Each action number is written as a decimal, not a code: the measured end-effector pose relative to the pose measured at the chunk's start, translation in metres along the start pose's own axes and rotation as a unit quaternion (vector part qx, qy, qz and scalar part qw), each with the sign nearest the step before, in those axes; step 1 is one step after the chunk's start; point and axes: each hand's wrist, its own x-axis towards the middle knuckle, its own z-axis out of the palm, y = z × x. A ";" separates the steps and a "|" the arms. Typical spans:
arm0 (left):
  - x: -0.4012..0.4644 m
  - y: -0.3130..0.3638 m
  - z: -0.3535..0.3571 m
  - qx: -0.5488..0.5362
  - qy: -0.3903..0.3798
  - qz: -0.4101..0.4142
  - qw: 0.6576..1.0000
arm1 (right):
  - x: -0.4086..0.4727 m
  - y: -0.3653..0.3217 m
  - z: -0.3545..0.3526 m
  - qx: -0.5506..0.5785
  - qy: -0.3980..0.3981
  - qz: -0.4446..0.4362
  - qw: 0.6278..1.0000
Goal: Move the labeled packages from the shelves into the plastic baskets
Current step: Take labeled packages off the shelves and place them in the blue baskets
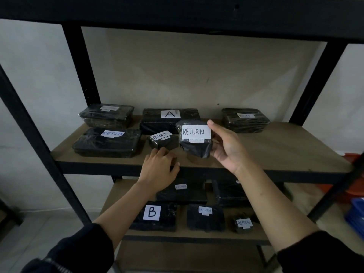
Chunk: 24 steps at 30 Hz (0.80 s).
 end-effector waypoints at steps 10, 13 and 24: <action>-0.017 0.039 -0.001 -0.075 0.003 0.049 0.996 | -0.044 0.008 -0.022 0.017 0.072 0.040 0.996; -0.024 0.074 0.015 -0.124 -0.014 0.091 0.988 | -0.069 0.012 -0.051 0.012 0.129 0.057 0.990; -0.036 0.285 0.107 -0.217 -0.158 0.225 0.937 | -0.180 -0.012 -0.266 0.039 0.354 0.039 0.934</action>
